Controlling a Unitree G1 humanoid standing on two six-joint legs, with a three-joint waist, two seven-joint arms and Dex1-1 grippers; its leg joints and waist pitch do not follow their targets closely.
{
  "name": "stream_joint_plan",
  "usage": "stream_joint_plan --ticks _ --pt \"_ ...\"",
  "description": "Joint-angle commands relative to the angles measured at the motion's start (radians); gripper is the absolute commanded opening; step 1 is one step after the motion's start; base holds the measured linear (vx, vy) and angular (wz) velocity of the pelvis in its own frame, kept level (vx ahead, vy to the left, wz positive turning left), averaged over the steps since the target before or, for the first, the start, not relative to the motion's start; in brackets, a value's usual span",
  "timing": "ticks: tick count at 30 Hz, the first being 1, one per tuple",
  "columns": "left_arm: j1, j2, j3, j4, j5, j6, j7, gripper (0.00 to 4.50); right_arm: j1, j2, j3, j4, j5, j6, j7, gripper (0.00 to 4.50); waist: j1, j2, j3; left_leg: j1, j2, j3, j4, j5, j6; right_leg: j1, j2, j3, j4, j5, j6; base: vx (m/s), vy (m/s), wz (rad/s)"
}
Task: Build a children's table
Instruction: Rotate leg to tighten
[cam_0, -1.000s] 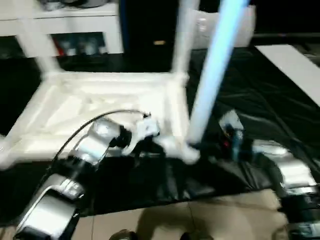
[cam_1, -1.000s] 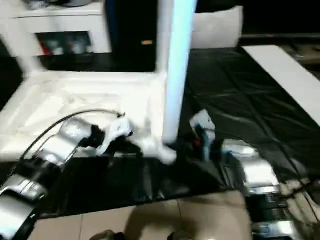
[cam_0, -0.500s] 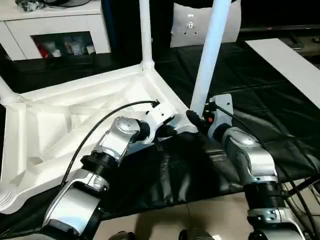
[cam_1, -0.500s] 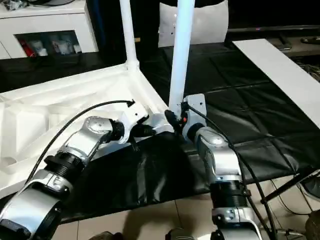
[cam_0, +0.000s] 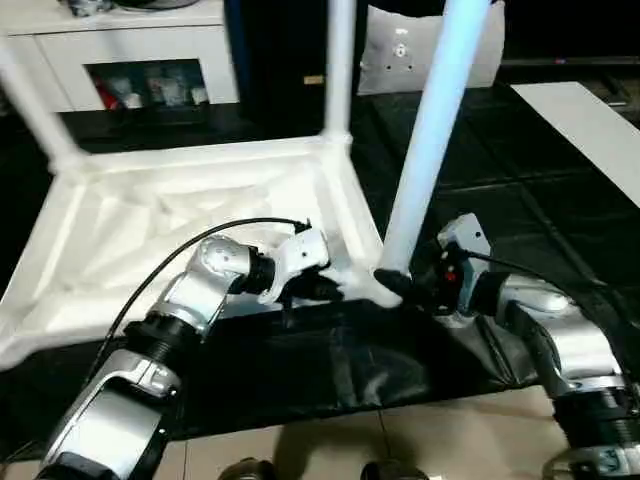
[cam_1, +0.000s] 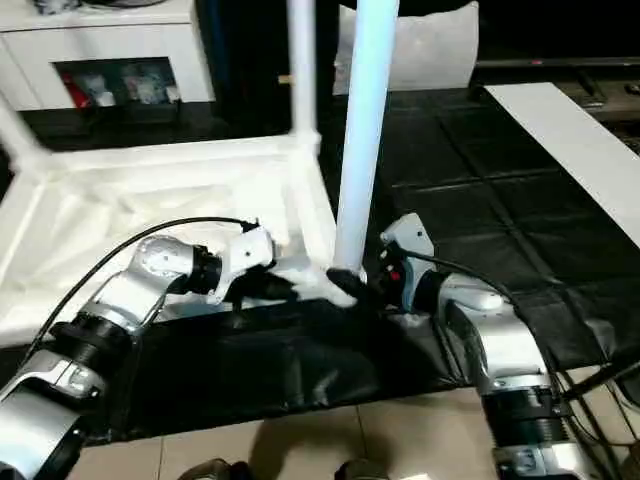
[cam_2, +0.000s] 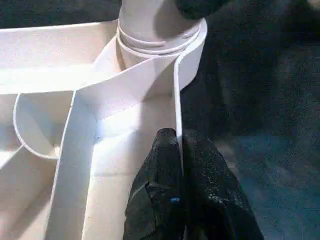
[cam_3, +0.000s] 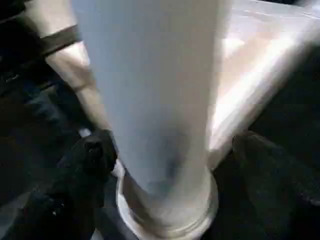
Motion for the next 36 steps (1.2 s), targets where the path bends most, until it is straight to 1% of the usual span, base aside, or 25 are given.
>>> stream_joint_plan --ticks 1,2,3,4,5,6,7,8,10,11,13,14,15,16,17,19,20,22,24,25,26,30,33,34,36 --pt "0.020 0.033 -0.045 -0.054 -0.021 -0.057 -0.115 0.00 0.017 -0.060 0.006 -0.015 0.023 -0.048 0.129 4.00 0.001 -0.002 -0.071 0.030 0.079 -0.037 -0.065 -0.182 0.081 0.054 -0.092 0.048 -0.074 -0.159 -0.234 0.000 0.000 0.00" --pt "0.025 0.042 -0.048 -0.064 -0.030 -0.059 -0.139 0.00 0.019 -0.079 0.015 -0.016 0.032 -0.059 0.175 4.00 0.008 0.000 -0.071 0.029 0.080 -0.033 -0.066 -0.172 0.090 0.053 -0.087 0.047 -0.068 -0.131 -0.242 0.000 0.000 0.00" --pt "0.028 0.048 -0.049 -0.071 -0.036 -0.062 -0.159 0.00 0.020 -0.095 0.024 -0.015 0.039 -0.070 0.216 4.00 0.011 0.001 -0.072 0.032 0.081 -0.033 -0.065 -0.172 0.093 0.051 -0.087 0.046 -0.068 -0.125 -0.246 0.000 0.000 0.00" --pt "0.029 0.052 -0.051 -0.075 -0.038 -0.063 -0.170 0.00 0.021 -0.103 0.030 -0.014 0.045 -0.074 0.242 4.00 0.012 -0.001 -0.072 0.030 0.080 -0.032 -0.065 -0.168 0.100 0.050 -0.086 0.045 -0.066 -0.118 -0.249 0.000 0.000 0.00" --pt "0.034 0.062 -0.057 -0.084 -0.041 -0.073 -0.193 0.00 0.020 -0.120 0.043 -0.011 0.059 -0.079 0.294 4.00 0.014 -0.004 -0.073 0.031 0.080 -0.032 -0.064 -0.168 0.100 0.050 -0.087 0.045 -0.067 -0.122 -0.250 0.000 0.000 0.00" --pt "0.035 0.066 -0.059 -0.090 -0.042 -0.077 -0.200 0.00 0.016 -0.126 0.050 -0.006 0.066 -0.075 0.322 4.00 0.017 -0.002 -0.073 0.030 0.081 -0.033 -0.063 -0.171 0.100 0.051 -0.091 0.045 -0.068 -0.136 -0.251 0.000 0.000 0.00" --pt "0.037 0.069 -0.061 -0.097 -0.045 -0.079 -0.213 0.00 0.008 -0.129 0.058 0.003 0.071 -0.072 0.350 4.00 0.019 -0.002 -0.073 0.031 0.081 -0.033 -0.064 -0.177 0.096 0.050 -0.090 0.045 -0.068 -0.153 -0.250 0.000 0.000 0.00" --pt "0.039 0.072 -0.063 -0.104 -0.047 -0.080 -0.222 0.00 0.002 -0.129 0.063 0.009 0.074 -0.069 0.366 3.84 0.019 -0.002 -0.073 0.031 0.081 -0.033 -0.064 -0.179 0.094 0.049 -0.090 0.045 -0.069 -0.160 -0.250 0.000 0.000 0.00" --pt "0.041 0.077 -0.067 -0.110 -0.048 -0.082 -0.231 0.00 -0.007 -0.131 0.072 0.019 0.079 -0.073 0.380 3.84 0.021 -0.002 -0.075 0.032 0.082 -0.034 -0.064 -0.178 0.086 0.048 -0.089 0.044 -0.068 -0.166 -0.249 0.000 0.000 0.00" --pt "0.046 0.087 -0.075 -0.120 -0.049 -0.087 -0.241 0.00 -0.022 -0.129 0.089 0.038 0.084 -0.078 0.401 3.63 0.021 -0.004 -0.076 0.032 0.082 -0.035 -0.065 -0.179 0.081 0.049 -0.090 0.044 -0.067 -0.171 -0.250 0.000 0.000 0.00" --pt "0.048 0.091 -0.078 -0.125 -0.050 -0.089 -0.246 0.00 -0.033 -0.127 0.099 0.051 0.084 -0.080 0.420 3.55 0.020 -0.003 -0.075 0.032 0.080 -0.033 -0.064 -0.182 0.077 0.047 -0.089 0.044 -0.069 -0.180 -0.246 0.000 0.000 0.00" --pt "0.049 0.093 -0.079 -0.128 -0.050 -0.089 -0.248 0.00 -0.037 -0.125 0.103 0.057 0.082 -0.085 0.425 3.48 0.021 -0.008 -0.076 0.032 0.080 -0.033 -0.063 -0.181 0.076 0.047 -0.089 0.045 -0.069 -0.182 -0.244 0.000 0.000 0.00" --pt "0.051 0.094 -0.079 -0.130 -0.050 -0.090 -0.252 0.00 -0.040 -0.123 0.105 0.063 0.080 -0.089 0.433 3.40 0.023 -0.006 -0.076 0.032 0.081 -0.033 -0.063 -0.175 0.077 0.048 -0.090 0.045 -0.067 -0.177 -0.243 0.000 0.000 0.00" --pt "0.052 0.095 -0.078 -0.132 -0.050 -0.090 -0.253 0.00 -0.042 -0.121 0.106 0.064 0.080 -0.089 0.437 3.30 0.024 -0.009 -0.077 0.032 0.080 -0.033 -0.062 -0.167 0.080 0.048 -0.089 0.045 -0.068 -0.171 -0.242 0.000 0.000 0.00" --pt "0.054 0.096 -0.078 -0.136 -0.050 -0.090 -0.256 0.00 -0.049 -0.118 0.112 0.069 0.083 -0.088 0.451 3.20 0.026 -0.007 -0.079 0.031 0.080 -0.032 -0.061 -0.157 0.083 0.049 -0.089 0.045 -0.066 -0.161 -0.244 0.000 0.000 0.00" --pt "0.057 0.098 -0.078 -0.145 -0.050 -0.087 -0.259 0.00 -0.053 -0.115 0.115 0.073 0.087 -0.088 0.466 3.03 0.027 -0.009 -0.079 0.030 0.080 -0.033 -0.061 -0.145 0.089 0.049 -0.088 0.044 -0.063 -0.147 -0.243 0.000 0.000 0.00" --pt "0.057 0.098 -0.078 -0.145 -0.050 -0.087 -0.259 0.00 -0.053 -0.115 0.115 0.073 0.088 -0.088 0.466 2.85 0.027 -0.008 -0.079 0.030 0.079 -0.032 -0.060 -0.142 0.094 0.049 -0.088 0.044 -0.063 -0.142 -0.244 0.000 0.000 0.00" --pt "0.060 0.101 -0.080 -0.151 -0.052 -0.084 -0.260 0.00 -0.057 -0.112 0.119 0.076 0.092 -0.087 0.470 2.68 0.027 -0.008 -0.080 0.029 0.079 -0.033 -0.060 -0.138 0.094 0.050 -0.089 0.043 -0.062 -0.145 -0.242 0.000 0.000 0.00" --pt "0.059 0.103 -0.082 -0.153 -0.054 -0.084 -0.258 0.00 -0.060 -0.110 0.127 0.076 0.100 -0.080 0.482 2.62 0.028 -0.008 -0.080 0.029 0.079 -0.032 -0.059 -0.137 0.097 0.049 -0.088 0.043 -0.063 -0.145 -0.242 0.000 0.000 0.00" --pt "0.058 0.103 -0.082 -0.151 -0.054 -0.085 -0.257 0.00 -0.060 -0.109 0.131 0.073 0.104 -0.075 0.488 2.54 0.028 -0.007 -0.081 0.030 0.079 -0.032 -0.058 -0.136 0.097 0.049 -0.088 0.043 -0.062 -0.145 -0.241 0.000 0.000 0.00" --pt "0.057 0.102 -0.081 -0.148 -0.053 -0.086 -0.256 0.00 -0.057 -0.109 0.132 0.066 0.108 -0.069 0.493 2.33 0.029 -0.007 -0.081 0.029 0.079 -0.032 -0.058 -0.131 0.097 0.049 -0.087 0.043 -0.062 -0.143 -0.241 0.000 0.000 0.00" --pt "0.053 0.098 -0.077 -0.143 -0.053 -0.081 -0.250 0.00 -0.052 -0.105 0.132 0.056 0.113 -0.057 0.499 2.09 0.031 -0.007 -0.081 0.030 0.079 -0.033 -0.059 -0.137 0.093 0.049 -0.087 0.042 -0.062 -0.153 -0.238 0.000 0.000 0.00" --pt "0.049 0.088 -0.070 -0.138 -0.056 -0.069 -0.234 0.00 -0.038 -0.095 0.130 0.029 0.128 -0.022 0.477 2.02 0.032 -0.010 -0.081 0.030 0.078 -0.032 -0.059 -0.135 0.091 0.049 -0.087 0.043 -0.062 -0.155 -0.237 0.000 0.000 0.00" --pt "0.047 0.081 -0.066 -0.137 -0.058 -0.056 -0.222 0.00 -0.030 -0.087 0.129 0.010 0.135 0.007 0.451 2.00 0.032 -0.010 -0.080 0.030 0.078 -0.032 -0.059 -0.134 0.092 0.049 -0.087 0.043 -0.062 -0.157 -0.236 0.000 0.000 0.00" --pt "0.045 0.076 -0.064 -0.137 -0.058 -0.045 -0.214 0.00 -0.026 -0.080 0.129 0.000 0.135 0.021 0.428 2.00 0.033 -0.009 -0.078 0.030 0.079 -0.033 -0.060 -0.135 0.090 0.048 -0.087 0.044 -0.064 -0.166 -0.231 0.000 0.000 0.00"
